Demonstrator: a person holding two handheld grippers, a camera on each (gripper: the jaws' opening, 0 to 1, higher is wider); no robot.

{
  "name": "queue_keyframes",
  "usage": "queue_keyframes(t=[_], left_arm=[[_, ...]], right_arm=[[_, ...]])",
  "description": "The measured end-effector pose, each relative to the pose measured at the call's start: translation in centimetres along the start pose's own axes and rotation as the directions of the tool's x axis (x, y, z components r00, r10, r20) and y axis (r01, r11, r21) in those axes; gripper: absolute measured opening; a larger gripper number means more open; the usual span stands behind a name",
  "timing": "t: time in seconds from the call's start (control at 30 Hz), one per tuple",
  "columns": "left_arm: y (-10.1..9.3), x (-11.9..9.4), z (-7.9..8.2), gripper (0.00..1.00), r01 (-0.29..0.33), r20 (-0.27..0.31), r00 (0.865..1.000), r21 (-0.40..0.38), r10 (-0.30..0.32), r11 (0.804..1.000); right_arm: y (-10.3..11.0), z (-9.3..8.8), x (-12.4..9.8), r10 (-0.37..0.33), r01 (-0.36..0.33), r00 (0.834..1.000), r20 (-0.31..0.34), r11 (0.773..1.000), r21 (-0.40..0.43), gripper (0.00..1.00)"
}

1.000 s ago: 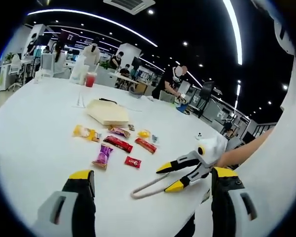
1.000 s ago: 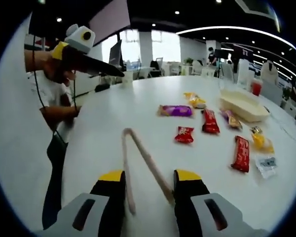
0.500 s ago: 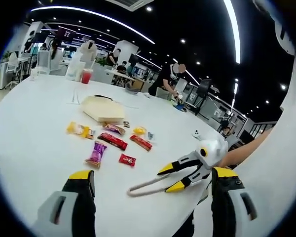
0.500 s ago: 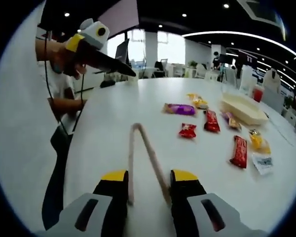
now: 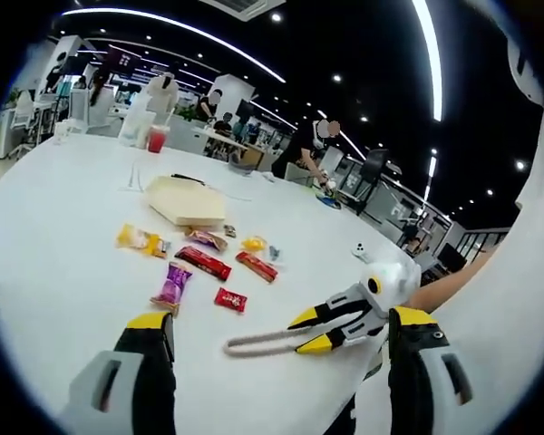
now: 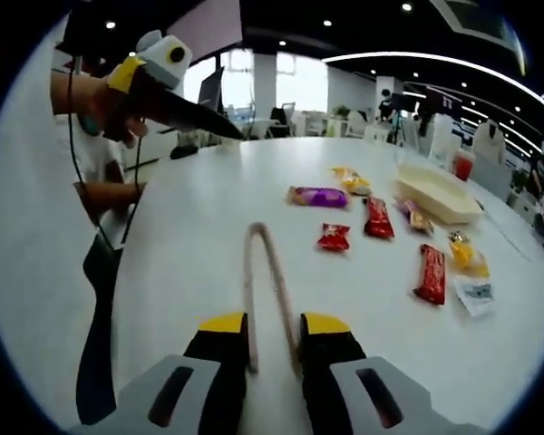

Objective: Place the target food into the container with the food tongs after gripping and lifting it, then release it inside without dropping or visibly crushing the food.

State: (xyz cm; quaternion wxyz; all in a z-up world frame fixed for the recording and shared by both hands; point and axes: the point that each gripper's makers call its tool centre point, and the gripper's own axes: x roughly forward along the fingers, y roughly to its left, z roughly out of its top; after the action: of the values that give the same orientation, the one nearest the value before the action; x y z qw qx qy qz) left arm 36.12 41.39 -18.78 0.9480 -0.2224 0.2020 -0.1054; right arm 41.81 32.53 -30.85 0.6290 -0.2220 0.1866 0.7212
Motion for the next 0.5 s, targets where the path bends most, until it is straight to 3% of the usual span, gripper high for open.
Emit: queue_keyframes(t=[0.5], left_arm=[[-0.05,0.04,-0.47,0.99,0.002,0.003,1.000,-0.028,-0.001,1.000]], right_arm=[[-0.08,0.25,-0.08,-0.021,0.025,1.000,-0.022,0.984,0.179,0.18]])
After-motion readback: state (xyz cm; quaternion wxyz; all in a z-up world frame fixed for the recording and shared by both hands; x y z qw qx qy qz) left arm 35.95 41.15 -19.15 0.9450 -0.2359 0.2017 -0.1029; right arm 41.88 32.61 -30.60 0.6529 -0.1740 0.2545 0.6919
